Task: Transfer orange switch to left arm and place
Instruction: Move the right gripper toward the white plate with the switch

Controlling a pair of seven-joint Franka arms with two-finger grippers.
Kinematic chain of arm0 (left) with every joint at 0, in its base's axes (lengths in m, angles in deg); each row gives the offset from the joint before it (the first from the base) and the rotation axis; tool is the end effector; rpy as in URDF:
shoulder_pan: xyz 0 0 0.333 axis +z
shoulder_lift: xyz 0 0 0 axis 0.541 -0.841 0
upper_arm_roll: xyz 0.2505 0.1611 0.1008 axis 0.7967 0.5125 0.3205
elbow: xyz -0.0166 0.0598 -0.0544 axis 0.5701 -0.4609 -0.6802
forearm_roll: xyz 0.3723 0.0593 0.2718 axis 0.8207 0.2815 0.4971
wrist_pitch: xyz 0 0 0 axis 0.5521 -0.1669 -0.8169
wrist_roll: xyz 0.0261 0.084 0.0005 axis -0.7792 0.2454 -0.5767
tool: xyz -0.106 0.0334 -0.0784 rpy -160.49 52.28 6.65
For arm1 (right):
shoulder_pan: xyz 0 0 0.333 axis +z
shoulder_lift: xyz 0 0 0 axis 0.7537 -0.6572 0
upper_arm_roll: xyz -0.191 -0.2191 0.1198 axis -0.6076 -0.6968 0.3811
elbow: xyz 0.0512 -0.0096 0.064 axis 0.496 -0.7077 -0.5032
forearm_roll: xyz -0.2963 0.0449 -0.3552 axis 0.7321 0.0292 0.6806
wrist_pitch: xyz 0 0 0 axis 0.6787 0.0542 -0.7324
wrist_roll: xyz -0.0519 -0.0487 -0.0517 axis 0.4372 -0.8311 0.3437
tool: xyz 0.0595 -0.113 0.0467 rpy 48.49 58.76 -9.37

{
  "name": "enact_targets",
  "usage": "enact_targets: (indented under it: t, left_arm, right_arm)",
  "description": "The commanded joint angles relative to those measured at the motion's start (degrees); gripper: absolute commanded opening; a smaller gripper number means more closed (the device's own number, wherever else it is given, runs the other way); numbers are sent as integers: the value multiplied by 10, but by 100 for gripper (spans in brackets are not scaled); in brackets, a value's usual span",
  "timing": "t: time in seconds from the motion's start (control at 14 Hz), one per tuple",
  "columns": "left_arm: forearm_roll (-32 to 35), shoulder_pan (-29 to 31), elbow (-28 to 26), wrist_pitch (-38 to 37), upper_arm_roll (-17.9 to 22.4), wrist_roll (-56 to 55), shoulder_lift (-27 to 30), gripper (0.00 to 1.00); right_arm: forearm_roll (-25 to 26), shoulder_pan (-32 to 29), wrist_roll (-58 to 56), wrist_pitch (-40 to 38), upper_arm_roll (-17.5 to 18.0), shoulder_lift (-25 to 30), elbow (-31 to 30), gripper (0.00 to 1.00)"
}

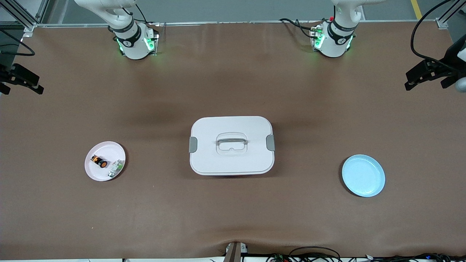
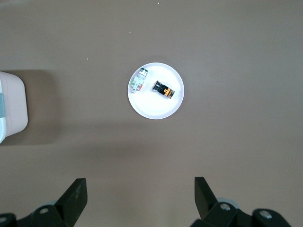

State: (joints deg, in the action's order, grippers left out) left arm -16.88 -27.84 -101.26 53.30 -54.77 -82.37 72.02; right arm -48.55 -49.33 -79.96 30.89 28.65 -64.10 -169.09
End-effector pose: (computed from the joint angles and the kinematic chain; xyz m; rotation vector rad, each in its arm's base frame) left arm 0.6123 -0.0385 0.6449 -3.1083 -0.0732 -0.0188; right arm 0.6058 -0.0506 0.6206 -3.1322 0.0122 -0.0402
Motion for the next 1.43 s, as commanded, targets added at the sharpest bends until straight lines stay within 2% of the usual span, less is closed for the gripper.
enact_targets:
  t: [0.0,0.36,0.64,1.15,1.36]
  left_arm:
    - [2,1,4,0,-3,-13,3,100]
    - [3,1,5,0,1,-11,2,100]
    - [2,2,0,0,0,-13,1,100]
    - [-3,-1,3,1,0,-13,-4,100]
    - [-3,-2,3,0,-3,-13,-3,100]
  right_arm:
    - [5,0,-2,-10,1,-13,18,100]
    - [5,1,-1,-10,1,-20,18,100]
    - [2,3,-1,-6,1,-49,18,100]
    - [2,3,-1,2,1,-125,18,100]
    - [0,-5,-1,49,0,-168,18,100]
